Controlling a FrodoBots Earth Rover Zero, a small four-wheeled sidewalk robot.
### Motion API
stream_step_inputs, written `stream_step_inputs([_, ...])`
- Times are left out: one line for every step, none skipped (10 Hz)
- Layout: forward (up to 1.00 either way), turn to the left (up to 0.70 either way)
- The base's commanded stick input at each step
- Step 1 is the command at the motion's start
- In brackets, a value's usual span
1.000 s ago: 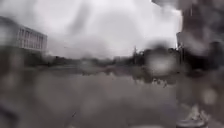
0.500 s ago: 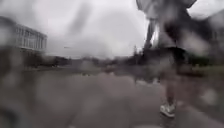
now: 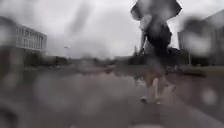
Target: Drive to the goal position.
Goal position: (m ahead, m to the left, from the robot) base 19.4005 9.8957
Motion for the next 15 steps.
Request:
stream_step_inputs([1.00,0.01])
stream_step_inputs([1.00,0.02])
stream_step_inputs([1.00,0.02])
stream_step_inputs([1.00,0.00])
stream_step_inputs([1.00,0.02])
stream_step_inputs([1.00,0.01])
stream_step_inputs([1.00,0.00])
stream_step_inputs([1.00,0.00])
stream_step_inputs([1.00,0.01])
stream_step_inputs([1.00,0.01])
stream_step_inputs([1.00,0.00])
stream_step_inputs([1.00,0.02])
stream_step_inputs([1.00,0.00])
stream_step_inputs([1.00,0.00])
stream_step_inputs([1.00,0.00])
